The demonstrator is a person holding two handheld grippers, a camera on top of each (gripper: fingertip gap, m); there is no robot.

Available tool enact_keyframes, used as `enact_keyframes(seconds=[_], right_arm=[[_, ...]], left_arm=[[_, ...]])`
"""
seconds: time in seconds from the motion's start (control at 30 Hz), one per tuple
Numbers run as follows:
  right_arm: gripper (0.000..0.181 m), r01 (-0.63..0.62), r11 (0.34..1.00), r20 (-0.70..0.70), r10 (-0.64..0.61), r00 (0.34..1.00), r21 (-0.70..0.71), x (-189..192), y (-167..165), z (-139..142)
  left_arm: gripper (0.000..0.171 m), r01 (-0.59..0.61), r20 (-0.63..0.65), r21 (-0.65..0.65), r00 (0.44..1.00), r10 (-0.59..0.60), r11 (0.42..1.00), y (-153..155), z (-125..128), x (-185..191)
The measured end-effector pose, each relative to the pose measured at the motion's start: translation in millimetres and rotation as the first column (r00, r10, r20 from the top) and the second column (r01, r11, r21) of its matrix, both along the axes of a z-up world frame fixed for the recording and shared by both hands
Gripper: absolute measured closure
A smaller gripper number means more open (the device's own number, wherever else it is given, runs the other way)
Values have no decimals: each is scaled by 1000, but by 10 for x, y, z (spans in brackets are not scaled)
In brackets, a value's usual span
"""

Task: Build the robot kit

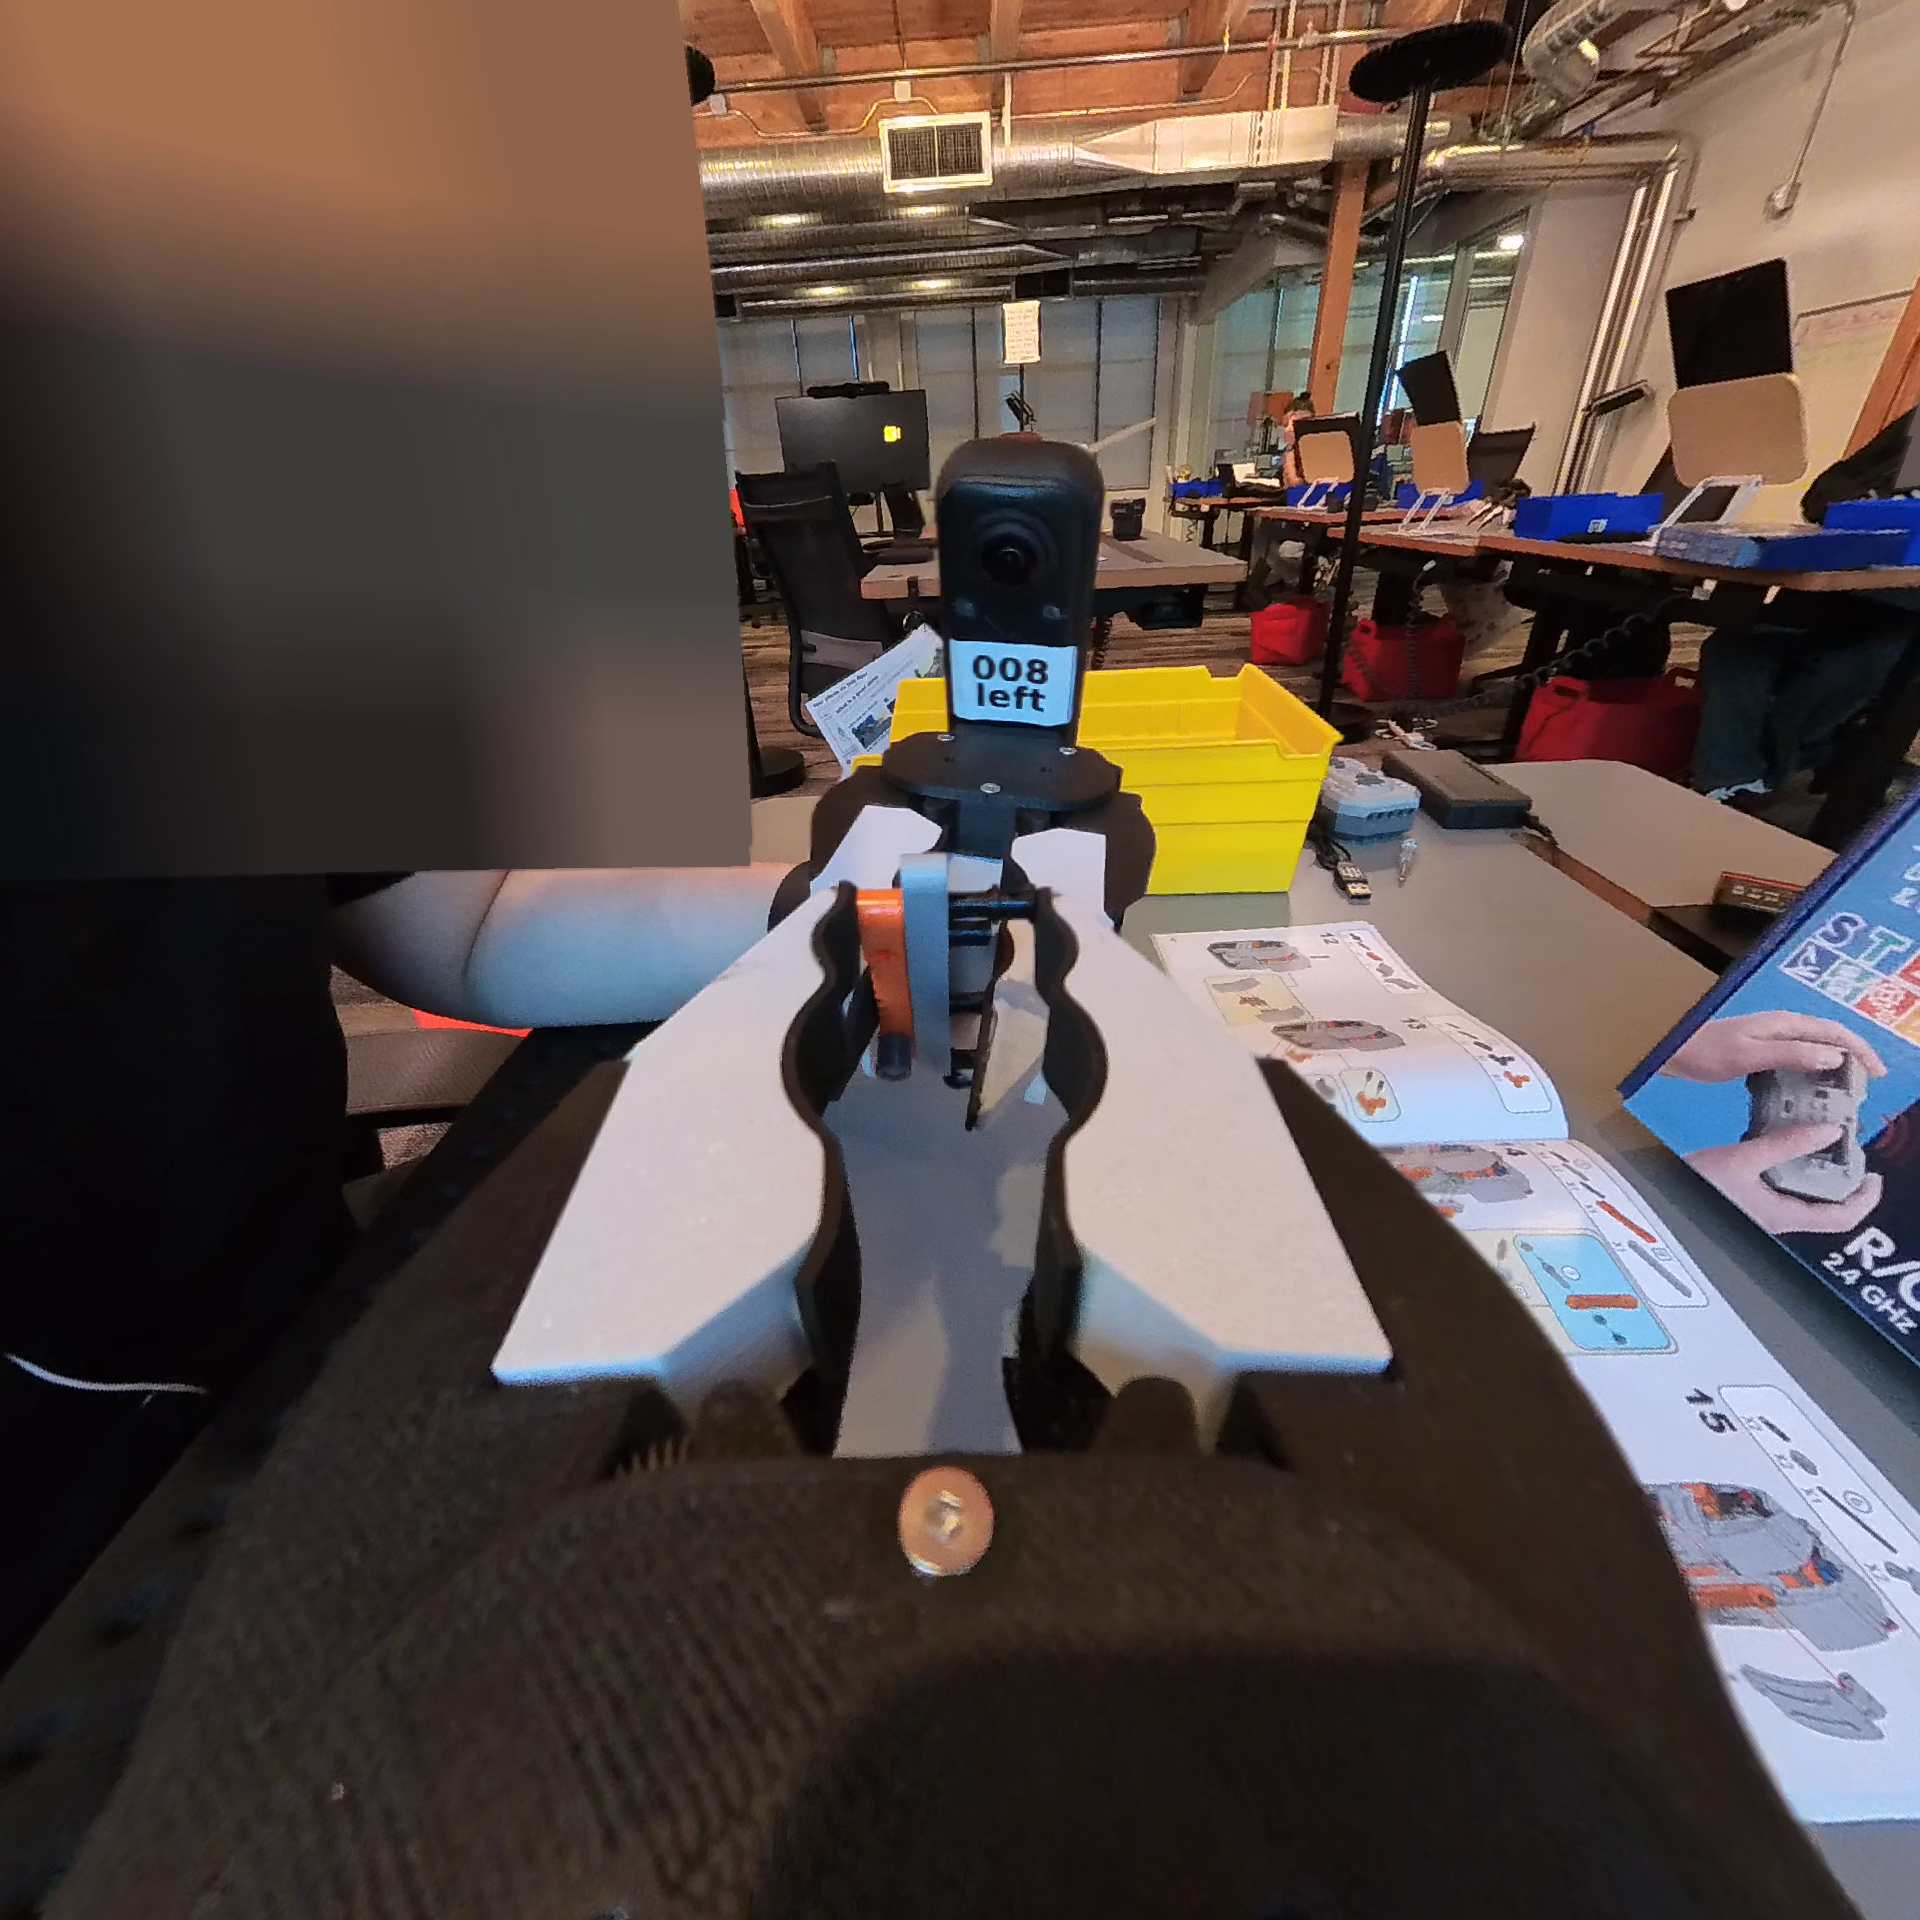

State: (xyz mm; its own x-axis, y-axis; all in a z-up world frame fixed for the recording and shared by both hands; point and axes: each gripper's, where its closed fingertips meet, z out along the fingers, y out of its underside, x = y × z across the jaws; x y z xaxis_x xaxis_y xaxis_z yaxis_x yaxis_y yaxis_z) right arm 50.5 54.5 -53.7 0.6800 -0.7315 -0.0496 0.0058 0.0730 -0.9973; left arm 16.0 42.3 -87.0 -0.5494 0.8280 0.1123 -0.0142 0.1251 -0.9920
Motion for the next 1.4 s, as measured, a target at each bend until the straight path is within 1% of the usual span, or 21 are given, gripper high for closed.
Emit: enact_keyframes(seconds=[0.07, 0.33, 0.5, 0.63, 0.87, 0.9, 1.0, 1.03, 1.1, 1.13, 1.23, 1.3, 1.37, 1.4], right_arm=[[148, 7, 1000, 0, -7, 1000, -11, 3, 1, -12], [148, 19, 999, -16, -20, 1000, -51, -8, 14, -35], [148, 37, 995, 5, -37, 999, -90, -21, 28, -35], [148, 25, 995, 4, -25, 1000, -95, -36, 41, -45], [148, 51, 991, 13, -50, 999, -123, -28, 43, -60], [148, 47, 992, 11, -46, 999, -115, -26, 45, -56], [148, 4, 1000, -12, -4, 1000, 6, -10, 54, -16], [148, 15, 1000, -12, -15, 1000, -14, -2, 50, -36], [145, 57, 991, 11, -56, 998, -121, 9, 45, -82], [146, 66, 987, 20, -64, 998, -150, 2, 47, -82], [146, 55, 992, 2, -55, 998, -114, -6, 42, -65], [147, 58, 995, -10, -59, 998, -86, 15, 27, -75], [146, 102, 992, 4, -102, 995, -72, 48, -31, -60], [146, 127, 990, 12, -126, 992, -67, 61, -68, -41]], left_arm=[[149, 11, -2, 23, 1000, -11, 1000, 6, -18, -7], [149, 27, -3, 30, 1000, -27, 999, 17, -31, -32], [149, 37, 0, 29, 999, -37, 999, 33, -31, -49], [149, 45, 7, 35, 999, -46, 998, 44, -46, -67], [149, 62, -8, 54, 998, -62, 997, 58, -51, -68], [149, 56, -5, 52, 998, -56, 997, 54, -49, -60], [149, 46, -5, 61, 999, -46, 997, 49, -39, -44], [149, 47, -6, 70, 999, -46, 996, 46, -48, -44], [149, 61, -23, 82, 998, -60, 995, 48, -41, -69], [149, 72, -32, 88, 997, -70, 993, 52, -40, -89], [149, 88, -58, 101, 995, -82, 991, 53, -24, -112], [148, 66, -54, 104, 997, -61, 992, 29, -33, -85], [148, 4, -58, 79, 998, 1, 997, -26, 5, -9], [143, -41, -53, 54, 998, 44, 998, -60, 33, 35]])
